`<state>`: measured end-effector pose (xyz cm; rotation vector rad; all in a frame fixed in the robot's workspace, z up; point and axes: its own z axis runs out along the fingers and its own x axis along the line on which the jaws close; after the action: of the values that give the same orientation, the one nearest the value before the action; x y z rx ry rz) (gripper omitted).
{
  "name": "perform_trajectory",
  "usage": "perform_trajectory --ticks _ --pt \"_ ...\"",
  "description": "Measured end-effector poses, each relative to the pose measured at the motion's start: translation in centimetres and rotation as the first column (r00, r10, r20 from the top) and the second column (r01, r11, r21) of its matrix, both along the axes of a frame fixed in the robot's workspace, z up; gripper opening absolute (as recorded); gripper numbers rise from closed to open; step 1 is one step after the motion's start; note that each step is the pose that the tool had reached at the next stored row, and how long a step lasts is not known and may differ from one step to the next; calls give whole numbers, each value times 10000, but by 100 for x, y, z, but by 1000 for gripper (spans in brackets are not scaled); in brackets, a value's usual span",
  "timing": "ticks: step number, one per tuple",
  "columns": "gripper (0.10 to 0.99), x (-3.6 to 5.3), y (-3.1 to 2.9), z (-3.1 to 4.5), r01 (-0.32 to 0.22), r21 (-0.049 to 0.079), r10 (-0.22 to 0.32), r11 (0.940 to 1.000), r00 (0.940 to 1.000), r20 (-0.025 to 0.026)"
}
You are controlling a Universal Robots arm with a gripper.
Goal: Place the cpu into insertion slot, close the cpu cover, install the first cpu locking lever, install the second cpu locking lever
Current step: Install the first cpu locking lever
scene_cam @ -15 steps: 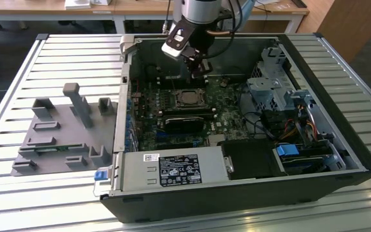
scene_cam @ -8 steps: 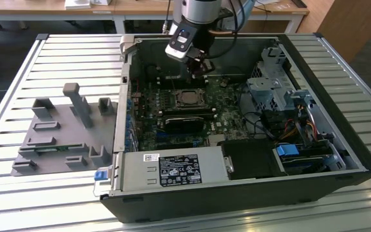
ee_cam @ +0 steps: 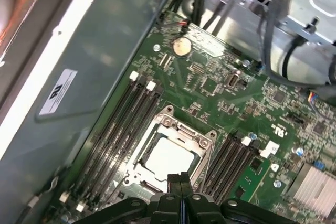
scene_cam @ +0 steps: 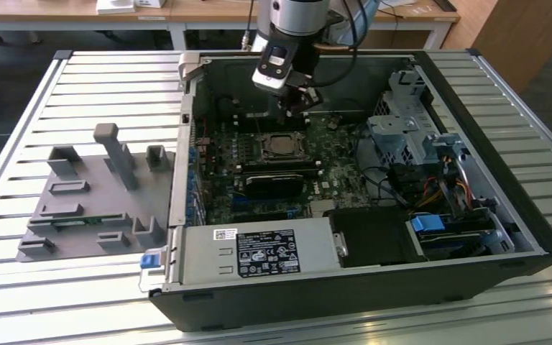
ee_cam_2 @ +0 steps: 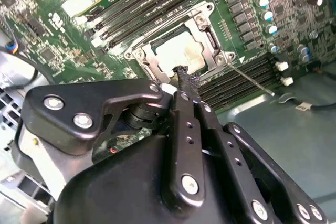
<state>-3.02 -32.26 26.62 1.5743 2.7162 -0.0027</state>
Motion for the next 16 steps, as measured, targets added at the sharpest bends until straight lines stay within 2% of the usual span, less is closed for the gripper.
perform_trajectory --ticks 4,8,12,16 --pt "106 0 0 0 -545 -1 545 9985 9985 0" --pt "106 0 0 0 -1077 -1 1077 9942 9942 0" --pt "106 0 0 0 -1627 0 1627 9867 9867 0" --pt "106 0 0 0 -2215 0 2215 9752 9752 0"
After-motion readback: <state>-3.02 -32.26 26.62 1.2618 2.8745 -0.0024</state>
